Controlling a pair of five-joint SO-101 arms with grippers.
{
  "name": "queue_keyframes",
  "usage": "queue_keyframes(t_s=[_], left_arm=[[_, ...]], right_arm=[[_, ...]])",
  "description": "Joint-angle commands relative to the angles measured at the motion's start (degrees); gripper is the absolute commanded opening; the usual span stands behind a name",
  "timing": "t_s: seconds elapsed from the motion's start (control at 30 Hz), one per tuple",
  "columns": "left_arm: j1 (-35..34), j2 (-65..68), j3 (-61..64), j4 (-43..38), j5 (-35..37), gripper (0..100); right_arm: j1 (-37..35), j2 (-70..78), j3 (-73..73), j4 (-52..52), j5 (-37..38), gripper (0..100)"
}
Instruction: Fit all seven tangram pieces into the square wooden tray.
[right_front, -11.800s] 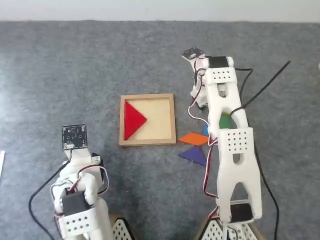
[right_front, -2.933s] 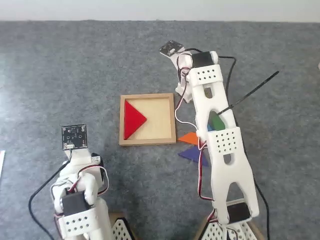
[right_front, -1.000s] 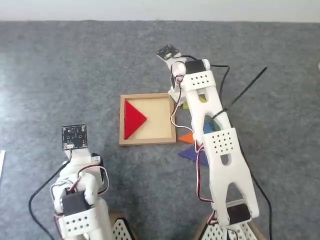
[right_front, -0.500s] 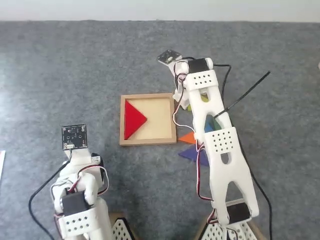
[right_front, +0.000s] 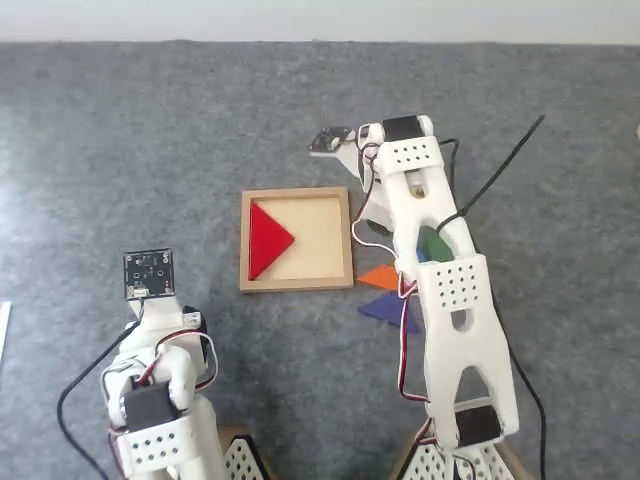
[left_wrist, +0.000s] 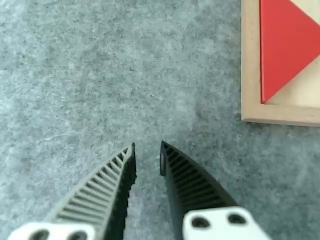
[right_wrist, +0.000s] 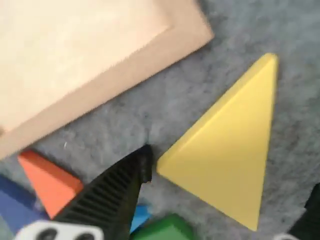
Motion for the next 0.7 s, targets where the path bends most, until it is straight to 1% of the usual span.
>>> queue_keyframes(t_s=[0.0, 0.1, 0.2, 0.3, 0.47, 0.57, 0.67], left_arm=[[-0.44, -1.05, -0.66, 0.18, -0.09, 8], [-0.44, -1.05, -0.66, 0.18, -0.09, 8], [-0.44, -1.05, -0.66, 0.18, -0.09, 8], [-0.44, -1.05, -0.66, 0.18, -0.09, 8], [-0.44, -1.05, -0.66, 0.18, -0.09, 8], [-0.44, -1.05, -0.66, 0.18, -0.09, 8], [-0.44, -1.05, -0.66, 0.18, -0.09, 8]], right_arm=[[1.63, -6.02, 6.59, 2.59, 6.95, 47.4], [1.71, -7.34, 9.23, 2.59, 13.27, 47.4], [1.54, -7.16, 9.32, 2.51, 17.05, 47.4], [1.10, -7.25, 9.32, 2.51, 19.25, 47.4], [-0.22, -7.78, 9.14, 2.33, 18.81, 47.4], [-0.84, -7.34, 6.86, 2.24, 17.05, 47.4], [-1.27, -7.25, 5.01, 2.24, 16.97, 47.4]])
